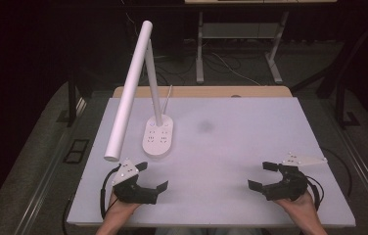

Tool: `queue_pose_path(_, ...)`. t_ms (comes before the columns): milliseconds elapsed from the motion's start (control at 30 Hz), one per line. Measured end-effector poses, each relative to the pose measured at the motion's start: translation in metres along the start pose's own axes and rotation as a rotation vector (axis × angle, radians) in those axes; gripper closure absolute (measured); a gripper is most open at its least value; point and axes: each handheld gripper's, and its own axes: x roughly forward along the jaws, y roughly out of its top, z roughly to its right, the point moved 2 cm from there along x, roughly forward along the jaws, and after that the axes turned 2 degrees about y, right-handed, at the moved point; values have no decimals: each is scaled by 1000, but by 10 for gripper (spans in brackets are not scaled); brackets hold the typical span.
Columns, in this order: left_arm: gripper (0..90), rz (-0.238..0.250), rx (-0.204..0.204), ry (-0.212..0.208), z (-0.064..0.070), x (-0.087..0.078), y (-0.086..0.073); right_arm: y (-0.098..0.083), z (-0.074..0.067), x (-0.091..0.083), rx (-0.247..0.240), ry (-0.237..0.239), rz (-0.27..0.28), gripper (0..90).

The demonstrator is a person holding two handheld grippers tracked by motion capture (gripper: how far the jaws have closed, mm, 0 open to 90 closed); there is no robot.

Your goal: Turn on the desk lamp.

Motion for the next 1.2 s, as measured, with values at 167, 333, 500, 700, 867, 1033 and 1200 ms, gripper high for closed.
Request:
queue_pose_path(167, 0, -1, 1, -6, 1, 0, 0, -1, 1, 0, -2, -1, -14, 0)
queue_pose_path(333, 0, -6, 6, -10, 2, 0, 0, -1, 2, 0, 1, 1, -22, 0)
queue_pose_path(500, 0, -4, 6, -14, 2, 0, 0, -2, 2, -1, 7, 4, -25, 0)
queue_pose_path(700, 0, -6, 9, -20, 3, 1, 0, -2, 3, -2, 10, 7, -27, 0)
queue_pose_path(867, 0, -8, 15, -30, 3, 1, 0, -2, 2, -3, 2, 4, -22, 0)
queue_pose_path(1033, 0, -12, 21, -38, 3, 2, 0, 0, 1, -2, 2, 8, -25, 0)
queue_pose_path(1200, 0, -15, 24, -46, 5, 3, 0, 2, 0, 0, 3, 10, -38, 0)
